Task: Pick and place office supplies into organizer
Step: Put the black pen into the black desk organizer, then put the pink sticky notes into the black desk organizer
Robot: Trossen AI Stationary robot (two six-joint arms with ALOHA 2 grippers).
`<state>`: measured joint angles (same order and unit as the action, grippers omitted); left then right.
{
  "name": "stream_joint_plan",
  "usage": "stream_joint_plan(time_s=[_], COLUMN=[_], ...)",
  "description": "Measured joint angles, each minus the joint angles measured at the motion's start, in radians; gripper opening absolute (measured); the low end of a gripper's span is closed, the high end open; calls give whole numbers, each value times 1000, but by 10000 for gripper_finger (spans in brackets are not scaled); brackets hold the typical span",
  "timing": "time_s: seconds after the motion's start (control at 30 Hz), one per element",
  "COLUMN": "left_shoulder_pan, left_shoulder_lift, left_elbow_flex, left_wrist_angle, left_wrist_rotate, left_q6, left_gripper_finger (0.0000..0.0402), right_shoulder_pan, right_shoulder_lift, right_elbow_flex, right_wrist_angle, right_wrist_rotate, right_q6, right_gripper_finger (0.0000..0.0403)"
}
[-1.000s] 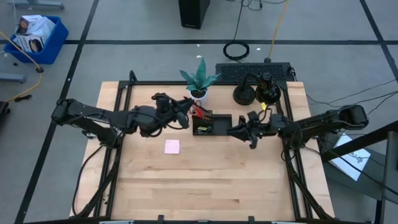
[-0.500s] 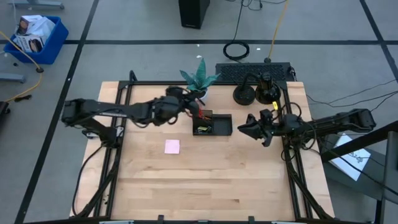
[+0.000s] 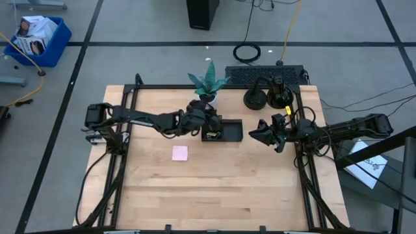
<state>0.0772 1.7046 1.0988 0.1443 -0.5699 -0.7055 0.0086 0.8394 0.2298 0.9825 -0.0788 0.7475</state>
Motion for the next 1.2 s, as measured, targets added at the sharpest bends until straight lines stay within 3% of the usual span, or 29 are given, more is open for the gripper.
stream_joint_plan(time_s=[0.3, 0.57, 0.67, 0.8, 0.97, 1.2], left_shoulder_pan=[25, 47, 48, 48, 34, -82], left_shoulder_lift=[42, 79, 79, 78, 53, -118], left_elbow_flex=[0, 0, -1, 0, 0, 0], left_wrist_angle=[-105, -74, -38, -7, -44, -209], left_wrist_rotate=[-2, 41, 49, 80, 170, 232], left_q6=[-25, -87, -89, -99, -253, -405], left_gripper_finger=[36, 44, 75, 145, 234, 284], right_shoulder_pan=[0, 0, 0, 0, 0, 0], right_shoulder_lift=[0, 0, 0, 0, 0, -15], right_elbow_flex=[0, 0, 1, 1, 1, -10], right_wrist_angle=[-13, -18, -24, -23, -4, 3], right_wrist_rotate=[0, 0, 0, 0, -9, -56], right_q6=[-3, 0, -3, -3, -1, -7], right_gripper_finger=[59, 59, 59, 59, 59, 59])
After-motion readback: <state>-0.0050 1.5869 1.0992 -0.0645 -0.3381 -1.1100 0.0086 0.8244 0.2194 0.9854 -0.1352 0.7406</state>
